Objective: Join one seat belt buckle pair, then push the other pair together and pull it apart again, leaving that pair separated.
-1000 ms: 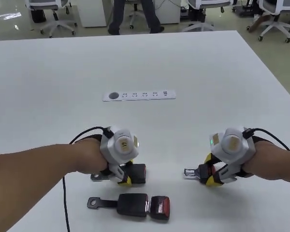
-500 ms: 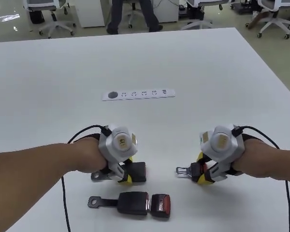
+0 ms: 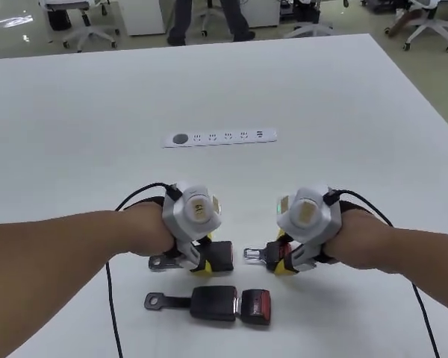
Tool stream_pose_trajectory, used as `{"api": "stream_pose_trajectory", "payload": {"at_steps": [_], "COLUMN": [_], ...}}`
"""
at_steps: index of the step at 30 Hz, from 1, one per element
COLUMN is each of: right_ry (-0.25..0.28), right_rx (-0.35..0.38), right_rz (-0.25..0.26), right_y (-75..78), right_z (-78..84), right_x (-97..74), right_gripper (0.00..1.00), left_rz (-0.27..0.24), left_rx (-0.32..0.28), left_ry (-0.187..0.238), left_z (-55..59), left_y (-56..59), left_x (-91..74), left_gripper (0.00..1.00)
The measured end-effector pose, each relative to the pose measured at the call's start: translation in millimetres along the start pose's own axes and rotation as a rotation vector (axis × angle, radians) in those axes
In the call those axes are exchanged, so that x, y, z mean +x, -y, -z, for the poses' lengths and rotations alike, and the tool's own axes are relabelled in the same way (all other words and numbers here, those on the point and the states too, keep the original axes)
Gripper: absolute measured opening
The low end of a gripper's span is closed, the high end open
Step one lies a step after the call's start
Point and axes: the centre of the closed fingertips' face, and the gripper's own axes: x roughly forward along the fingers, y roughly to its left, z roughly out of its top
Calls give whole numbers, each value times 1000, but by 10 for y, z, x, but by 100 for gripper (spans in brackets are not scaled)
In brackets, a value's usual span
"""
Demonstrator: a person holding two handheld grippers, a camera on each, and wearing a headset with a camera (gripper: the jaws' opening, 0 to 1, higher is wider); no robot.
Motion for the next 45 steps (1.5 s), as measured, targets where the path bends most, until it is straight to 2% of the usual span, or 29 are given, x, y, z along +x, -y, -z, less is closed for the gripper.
{"api": "stream_pose_trajectory", "payload": {"at_steps": [2, 6, 12, 16, 19, 21, 25, 36, 40, 45], "right_ry": [-10, -8, -11, 14, 50, 58, 64, 74, 89, 91], "right_rx": [-35, -24, -46, -49, -19, -26, -19, -31, -38, -30], "right_rz": [7, 22, 18, -10, -35, -41, -55, -71, -72, -76], "right_y": [-7, 41, 38, -22, -10, 6, -8, -21, -45, -23], "right_z": [-68, -101, -121, -198, -230, -228, -234, -281, -383, -409], "right_x": [37, 60, 62, 91, 110, 110, 106, 118, 166, 183], "right_gripper": [32, 32, 31, 31, 31, 31, 30, 29, 29, 29], "left_rz": [-2, -1, 1, 1, 2, 7, 22, 32, 29, 30], "left_rx": [-2, 0, 4, 34, 41, 45, 57, 63, 58, 56], "left_ry": [4, 3, -4, -1, 10, 22, 38, 46, 47, 47], "left_z": [5, 14, 23, 4, 14, 10, 23, 20, 14, 23], "left_y": [-6, -11, -4, 19, 4, 10, -8, -13, -2, -12], "left_x": [1, 5, 5, -1, 3, 7, 14, 28, 24, 30], "left_gripper": [33, 33, 33, 33, 33, 33, 33, 32, 32, 32]}}
